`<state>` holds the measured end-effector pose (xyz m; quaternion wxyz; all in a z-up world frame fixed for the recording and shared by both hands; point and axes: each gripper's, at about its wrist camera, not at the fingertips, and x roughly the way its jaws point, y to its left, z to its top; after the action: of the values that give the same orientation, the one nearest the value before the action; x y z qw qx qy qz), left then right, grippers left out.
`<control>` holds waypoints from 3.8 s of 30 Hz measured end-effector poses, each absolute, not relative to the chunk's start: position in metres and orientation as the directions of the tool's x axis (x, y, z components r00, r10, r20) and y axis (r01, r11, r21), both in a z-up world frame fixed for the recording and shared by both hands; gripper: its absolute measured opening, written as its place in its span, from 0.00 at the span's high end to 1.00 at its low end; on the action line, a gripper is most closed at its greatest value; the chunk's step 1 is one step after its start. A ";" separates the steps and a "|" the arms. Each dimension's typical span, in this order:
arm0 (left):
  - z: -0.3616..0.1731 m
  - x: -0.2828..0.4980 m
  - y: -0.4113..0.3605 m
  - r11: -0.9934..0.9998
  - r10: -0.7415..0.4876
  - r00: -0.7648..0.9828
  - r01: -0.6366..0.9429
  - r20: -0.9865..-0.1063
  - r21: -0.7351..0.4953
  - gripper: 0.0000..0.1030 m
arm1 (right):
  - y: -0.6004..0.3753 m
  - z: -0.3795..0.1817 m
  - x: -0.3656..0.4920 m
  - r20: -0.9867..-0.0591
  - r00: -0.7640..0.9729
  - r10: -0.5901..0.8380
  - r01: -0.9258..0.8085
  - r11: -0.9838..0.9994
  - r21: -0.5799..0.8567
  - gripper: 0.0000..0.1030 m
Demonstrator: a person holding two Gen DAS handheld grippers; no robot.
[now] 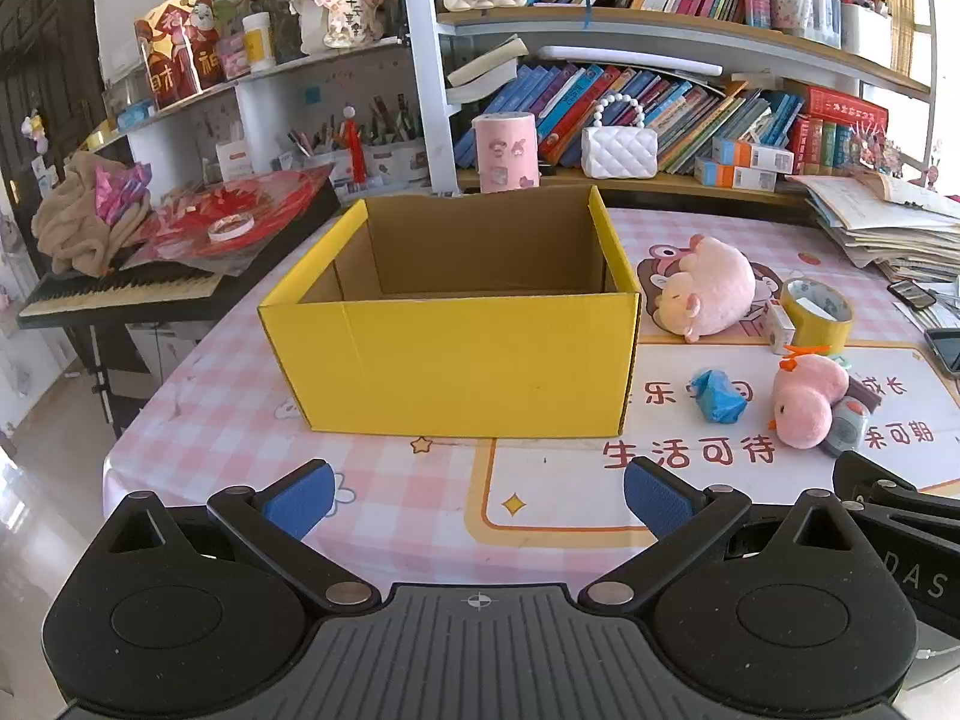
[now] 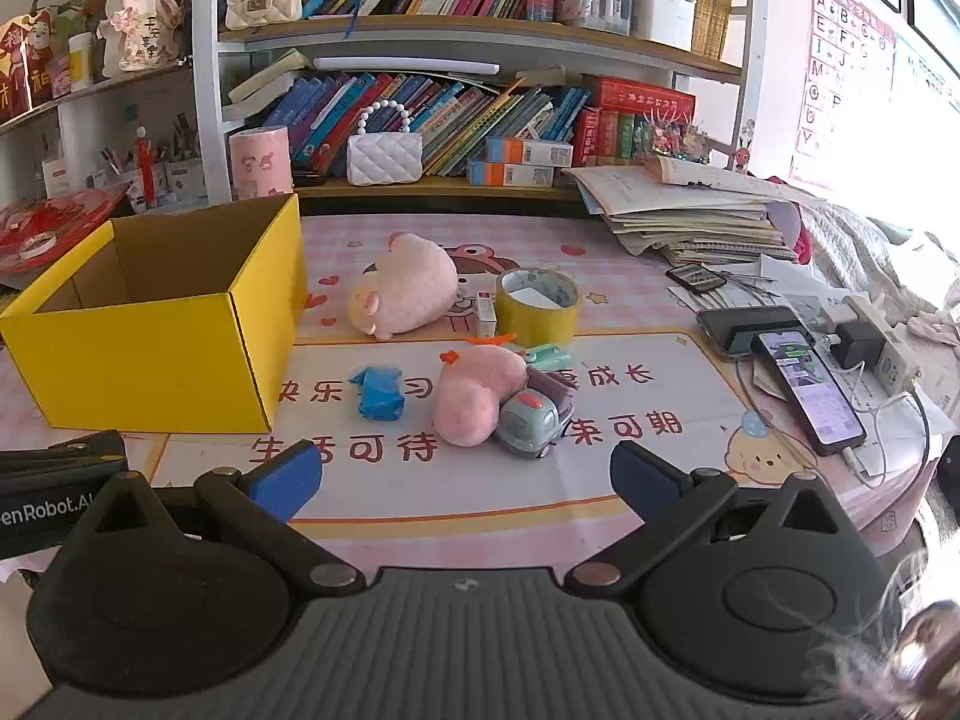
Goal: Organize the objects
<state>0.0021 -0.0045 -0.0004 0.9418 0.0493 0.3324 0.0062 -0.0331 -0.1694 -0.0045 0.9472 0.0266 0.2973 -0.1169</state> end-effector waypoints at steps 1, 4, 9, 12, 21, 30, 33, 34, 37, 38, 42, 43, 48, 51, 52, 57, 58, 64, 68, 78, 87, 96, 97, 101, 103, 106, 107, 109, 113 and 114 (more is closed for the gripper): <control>0.000 0.002 -0.005 0.995 0.045 0.779 0.021 -0.626 0.097 0.00 | -0.168 -0.004 -0.033 -0.569 0.796 -0.205 0.236 0.971 -0.020 0.00; 0.000 0.002 -0.005 0.995 0.046 0.779 0.020 -0.626 0.098 0.00 | -0.169 -0.004 -0.033 -0.569 0.796 -0.206 0.237 0.971 -0.020 0.00; 0.001 0.003 -0.005 0.995 0.046 0.779 0.020 -0.626 0.098 0.00 | -0.170 -0.003 -0.033 -0.569 0.796 -0.205 0.236 0.972 -0.020 0.00; 0.002 0.002 -0.005 0.995 0.046 0.778 0.019 -0.627 0.096 0.00 | -0.169 -0.003 -0.033 -0.570 0.796 -0.205 0.236 0.972 -0.021 0.00; 0.002 0.002 -0.003 0.996 0.046 0.778 0.016 -0.627 0.092 0.00 | -0.169 -0.003 -0.033 -0.569 0.796 -0.207 0.237 0.971 -0.023 0.00; 0.001 0.003 -0.002 0.995 0.053 0.777 0.013 -0.628 0.099 0.00 | -0.170 -0.003 -0.034 -0.572 0.793 -0.211 0.241 0.970 -0.024 0.00; 0.001 0.004 -0.002 0.995 0.051 0.775 0.014 -0.630 0.096 0.00 | -0.171 -0.002 -0.034 -0.572 0.792 -0.212 0.242 0.970 -0.024 0.00; 0.001 0.004 -0.003 0.995 0.050 0.774 0.014 -0.631 0.096 0.00 | -0.170 -0.003 -0.033 -0.572 0.793 -0.211 0.241 0.970 -0.025 0.00; 0.001 0.004 -0.003 0.995 0.051 0.775 0.014 -0.631 0.097 0.00 | -0.170 -0.003 -0.033 -0.572 0.793 -0.211 0.241 0.970 -0.025 0.00; 0.001 0.004 -0.002 0.995 0.050 0.774 0.014 -0.631 0.096 0.00 | -0.170 -0.003 -0.033 -0.572 0.792 -0.211 0.240 0.970 -0.025 0.00; 0.000 0.004 -0.003 0.996 0.047 0.773 0.015 -0.632 0.093 0.00 | -0.170 -0.003 -0.033 -0.572 0.792 -0.211 0.240 0.970 -0.025 0.00; 0.000 0.005 -0.003 0.996 0.046 0.773 0.016 -0.632 0.092 0.00 | -0.169 -0.003 -0.032 -0.572 0.792 -0.211 0.240 0.970 -0.025 0.00; 0.000 0.006 -0.003 0.996 0.040 0.772 0.021 -0.635 0.089 0.00 | -0.170 -0.003 -0.032 -0.573 0.792 -0.213 0.242 0.970 -0.026 0.00; -0.001 0.007 -0.003 0.996 0.037 0.769 0.023 -0.638 0.086 0.00 | -0.169 -0.003 -0.032 -0.574 0.790 -0.215 0.244 0.969 -0.028 0.00; -0.001 0.008 -0.003 0.996 0.036 0.768 0.024 -0.640 0.085 0.00 | -0.169 -0.003 -0.031 -0.574 0.790 -0.215 0.244 0.969 -0.028 0.00; -0.002 0.009 -0.003 0.996 0.034 0.766 0.026 -0.642 0.083 0.00 | -0.171 -0.003 -0.031 -0.575 0.790 -0.214 0.243 0.970 -0.027 0.00; -0.002 0.009 -0.003 0.996 0.034 0.766 0.025 -0.642 0.083 0.00 | -0.170 -0.004 -0.031 -0.574 0.790 -0.214 0.243 0.970 -0.026 0.00; -0.002 0.009 -0.003 0.996 0.035 0.766 0.024 -0.642 0.083 0.00 | -0.168 -0.004 -0.029 -0.575 0.790 -0.214 0.242 0.970 -0.029 0.00; -0.002 0.009 -0.003 0.996 0.034 0.765 0.025 -0.643 0.082 0.00 | -0.168 -0.005 -0.029 -0.576 0.789 -0.214 0.242 0.970 -0.029 0.00; -0.007 0.012 -0.001 0.996 0.030 0.759 0.032 -0.651 0.083 0.00 | -0.164 -0.010 -0.021 -0.579 0.786 -0.216 0.243 0.970 -0.032 0.00; -0.013 0.019 -0.006 0.996 0.028 0.738 0.040 -0.674 0.085 0.00 | -0.170 -0.018 -0.013 -0.597 0.774 -0.210 0.241 0.970 -0.030 0.00; -0.019 0.032 -0.018 0.997 0.016 0.708 0.040 -0.706 0.063 0.00 | -0.186 -0.021 0.000 -0.622 0.759 -0.193 0.224 0.974 -0.030 0.00; -0.020 0.034 -0.020 0.997 0.012 0.704 0.042 -0.710 0.058 0.00 | -0.189 -0.021 0.003 -0.625 0.757 -0.191 0.221 0.975 -0.031 0.00; -0.024 0.043 -0.033 0.997 -0.014 0.692 0.063 -0.722 0.042 0.00 | -0.204 -0.024 0.014 -0.631 0.754 -0.183 0.214 0.976 -0.028 0.03; -0.025 0.047 -0.037 0.997 -0.040 0.687 0.080 -0.725 0.021 0.01 | -0.215 -0.025 0.021 -0.637 0.749 -0.183 0.216 0.976 -0.025 0.16; -0.025 0.051 -0.047 0.995 -0.065 0.692 0.096 -0.719 0.003 0.01 | -0.233 -0.029 0.035 -0.654 0.734 -0.185 0.225 0.974 -0.023 0.30; -0.026 0.053 -0.052 0.995 -0.070 0.693 0.099 -0.718 -0.001 0.01 | -0.240 -0.031 0.040 -0.658 0.730 -0.182 0.227 0.974 -0.018 0.31; -0.027 0.058 -0.063 0.995 -0.080 0.693 0.102 -0.716 -0.012 0.01 | -0.253 -0.034 0.050 -0.669 0.724 -0.171 0.225 0.974 -0.006 0.34; -0.029 0.063 -0.082 0.992 -0.091 0.695 0.124 -0.713 -0.006 0.02 | -0.273 -0.044 0.072 -0.699 0.703 -0.130 0.196 0.981 0.014 0.34; -0.029 0.064 -0.087 0.992 -0.093 0.695 0.128 -0.713 -0.005 0.02 | -0.277 -0.047 0.077 -0.708 0.697 -0.116 0.183 0.983 0.020 0.34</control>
<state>0.0639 -0.0867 -0.0292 0.9204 0.0225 0.3856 -0.0598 0.0770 -0.2769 -0.0474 0.9200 0.0442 0.3808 -0.0811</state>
